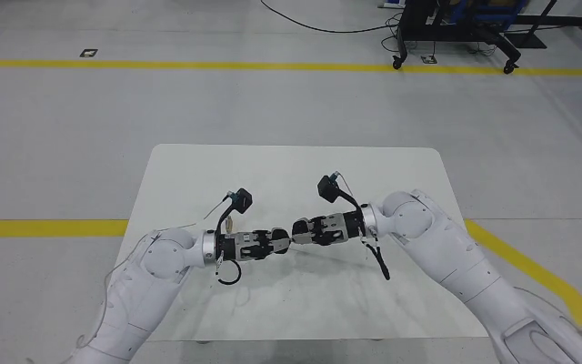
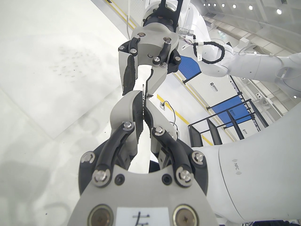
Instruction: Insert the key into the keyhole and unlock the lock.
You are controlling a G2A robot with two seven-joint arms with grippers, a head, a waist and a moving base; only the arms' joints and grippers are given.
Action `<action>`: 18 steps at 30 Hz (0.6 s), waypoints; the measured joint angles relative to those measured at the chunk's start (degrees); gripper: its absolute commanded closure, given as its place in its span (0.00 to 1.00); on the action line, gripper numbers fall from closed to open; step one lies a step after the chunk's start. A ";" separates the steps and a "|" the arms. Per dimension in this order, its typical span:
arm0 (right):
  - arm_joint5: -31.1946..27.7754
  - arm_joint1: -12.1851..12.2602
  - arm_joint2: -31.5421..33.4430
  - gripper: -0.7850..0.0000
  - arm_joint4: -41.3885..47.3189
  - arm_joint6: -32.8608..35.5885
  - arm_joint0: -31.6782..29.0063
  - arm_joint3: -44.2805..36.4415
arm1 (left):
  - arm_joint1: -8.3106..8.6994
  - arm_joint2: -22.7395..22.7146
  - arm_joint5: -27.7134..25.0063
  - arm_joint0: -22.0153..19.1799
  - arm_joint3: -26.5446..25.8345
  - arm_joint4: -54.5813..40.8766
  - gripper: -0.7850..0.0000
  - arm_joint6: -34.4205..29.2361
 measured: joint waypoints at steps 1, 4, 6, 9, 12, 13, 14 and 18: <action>-0.01 -0.01 0.03 1.00 0.05 -0.16 -0.03 0.03 | 0.04 0.02 -0.01 0.01 -0.01 0.00 1.00 0.08; -0.54 0.03 0.16 1.00 0.72 -0.15 -0.25 0.17 | 0.15 -0.03 0.07 0.07 0.08 0.04 0.75 0.65; -1.02 0.10 0.27 1.00 1.46 0.11 -0.43 0.27 | 0.22 -0.06 0.15 0.10 0.15 -0.05 0.00 1.16; -1.66 0.19 0.42 1.00 2.85 0.68 -0.61 0.51 | 0.31 -0.05 -0.08 0.09 0.21 -0.24 0.00 1.52; -2.54 0.36 1.22 1.00 4.75 0.65 -0.51 1.72 | 0.44 -0.06 -1.31 0.09 -0.01 -0.20 0.00 1.66; -2.86 0.44 1.65 1.00 5.26 0.49 -0.41 2.25 | 0.49 -0.19 -1.82 0.16 -0.06 -0.38 0.00 1.80; -3.22 0.56 2.16 1.00 5.72 0.36 -0.32 2.76 | 0.56 -0.46 -2.25 0.26 -0.04 -0.60 0.00 2.06; -5.10 1.68 6.03 1.00 8.27 -1.31 -0.47 5.54 | 1.15 -3.50 -2.98 1.23 0.01 -1.23 0.00 4.67</action>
